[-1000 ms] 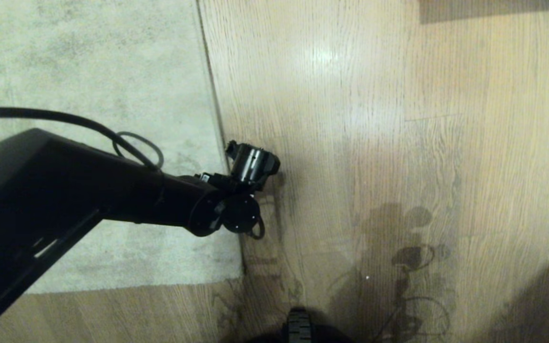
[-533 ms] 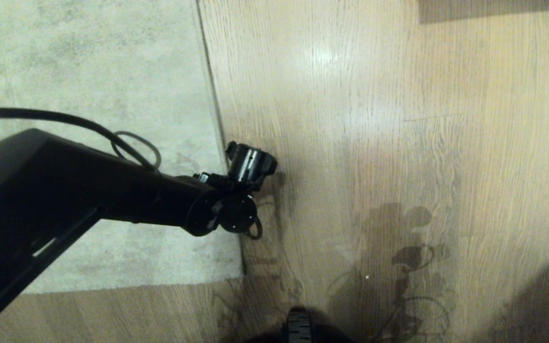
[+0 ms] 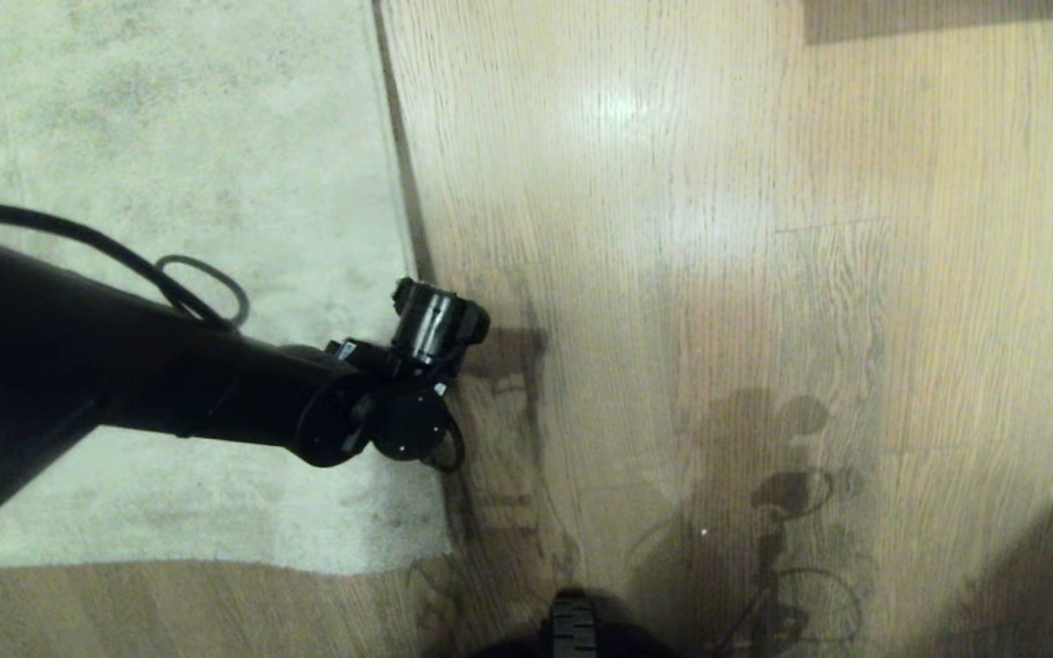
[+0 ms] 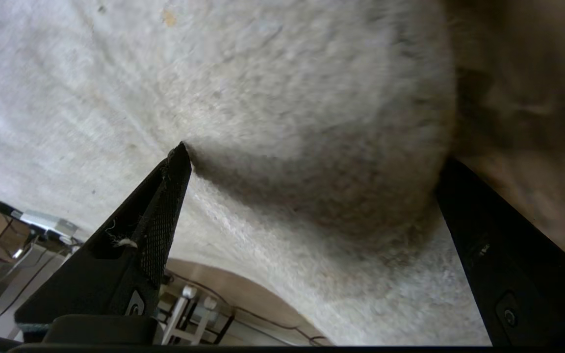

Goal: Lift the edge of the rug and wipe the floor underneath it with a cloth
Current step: Lift up the carpet

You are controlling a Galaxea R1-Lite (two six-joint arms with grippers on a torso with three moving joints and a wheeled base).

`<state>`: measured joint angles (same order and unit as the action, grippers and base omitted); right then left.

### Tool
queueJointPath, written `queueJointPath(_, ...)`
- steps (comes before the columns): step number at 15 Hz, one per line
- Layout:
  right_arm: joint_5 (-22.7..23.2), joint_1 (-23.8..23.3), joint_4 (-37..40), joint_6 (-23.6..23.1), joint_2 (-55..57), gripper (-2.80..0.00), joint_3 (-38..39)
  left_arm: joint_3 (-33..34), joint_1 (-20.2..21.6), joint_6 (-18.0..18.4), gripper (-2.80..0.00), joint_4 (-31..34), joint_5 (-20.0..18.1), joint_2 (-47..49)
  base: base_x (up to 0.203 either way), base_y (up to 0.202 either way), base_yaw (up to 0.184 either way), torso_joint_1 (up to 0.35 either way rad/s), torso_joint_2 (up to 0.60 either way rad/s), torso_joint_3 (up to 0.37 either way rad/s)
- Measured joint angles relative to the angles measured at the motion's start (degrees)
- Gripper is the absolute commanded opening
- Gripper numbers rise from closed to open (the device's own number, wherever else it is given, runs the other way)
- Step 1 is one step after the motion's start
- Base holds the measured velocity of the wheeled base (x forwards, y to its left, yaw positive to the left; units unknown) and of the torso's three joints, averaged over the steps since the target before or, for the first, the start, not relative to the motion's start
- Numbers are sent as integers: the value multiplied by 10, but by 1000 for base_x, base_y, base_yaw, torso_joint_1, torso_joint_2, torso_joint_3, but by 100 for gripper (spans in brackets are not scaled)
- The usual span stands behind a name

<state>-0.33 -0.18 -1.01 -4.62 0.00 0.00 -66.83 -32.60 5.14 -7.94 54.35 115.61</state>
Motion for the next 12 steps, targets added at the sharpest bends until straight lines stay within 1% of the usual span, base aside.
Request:
queueJointPath(4, 0, 0, 0, 0, 0, -280, 0, 27, 9, 1, 0, 3, 1, -29, 0, 0, 0, 0, 0, 0)
queueJointPath(9, 0, 0, 0, 0, 0, -280, 0, 110, 25, 3, 0, 9, 5, -83, 0, 0, 0, 0, 0, 0)
queueJointPath(12, 0, 0, 0, 0, 0, -280, 0, 140, 28, 11, 0, 6, 5, -111, 0, 0, 0, 0, 0, 0)
